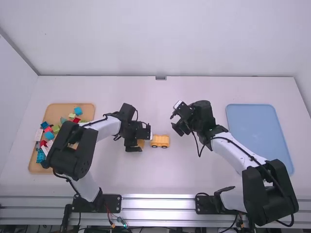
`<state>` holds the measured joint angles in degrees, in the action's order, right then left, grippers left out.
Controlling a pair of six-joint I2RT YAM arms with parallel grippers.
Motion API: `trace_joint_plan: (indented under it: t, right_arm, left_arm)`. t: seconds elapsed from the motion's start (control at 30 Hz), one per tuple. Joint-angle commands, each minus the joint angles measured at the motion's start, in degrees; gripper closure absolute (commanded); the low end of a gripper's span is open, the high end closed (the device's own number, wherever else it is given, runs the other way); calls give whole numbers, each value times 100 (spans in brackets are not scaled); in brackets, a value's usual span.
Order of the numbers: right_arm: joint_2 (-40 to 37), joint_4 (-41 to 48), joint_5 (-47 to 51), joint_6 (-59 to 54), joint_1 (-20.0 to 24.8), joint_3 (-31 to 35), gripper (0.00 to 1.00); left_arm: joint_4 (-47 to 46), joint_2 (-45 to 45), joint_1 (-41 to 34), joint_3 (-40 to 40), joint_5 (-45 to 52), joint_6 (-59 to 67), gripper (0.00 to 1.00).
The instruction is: Assemble lego blocks to make yellow taxi
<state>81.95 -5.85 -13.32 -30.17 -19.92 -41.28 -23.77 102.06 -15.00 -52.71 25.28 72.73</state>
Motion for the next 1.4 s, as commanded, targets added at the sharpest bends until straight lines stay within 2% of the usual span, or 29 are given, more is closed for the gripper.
trace_joint_plan:
  t: [0.0, 0.2, 0.5, 0.73, 0.87, 1.1, 1.23, 1.37]
  right_arm:
    - [-96, 28, -39, 22, 4, -114, 1]
    - [-96, 33, -125, 39, 4, -114, 1]
    - [-96, 31, -339, 37, -63, -114, 1]
    - [-96, 28, -339, 11, -348, -114, 1]
    - [-96, 28, -337, -28, -568, -114, 1]
    - [-94, 129, -358, -184, -599, -114, 1]
    - [-94, 667, -1130, -1029, -520, -107, 1]
    - [50, 931, -2385, -1572, -166, -107, 1]
  left_arm:
    - [-175, -28, 345, -129, 1132, 723, 1]
    - [-616, -26, 1167, 57, 2776, 1926, 1]
    - [-535, -26, 1740, 339, 2850, 1309, 1]
    - [483, -9, 1700, 813, 2210, 1270, 1]
    - [1060, 42, 1766, 1176, 2597, 1370, 1]
    - [1823, 431, 1781, 1298, 2981, 1001, 1]
    - [1644, 769, 1749, 1014, 3086, 1182, 1]
    - [1394, 852, 1792, 815, 3084, 1405, 1]
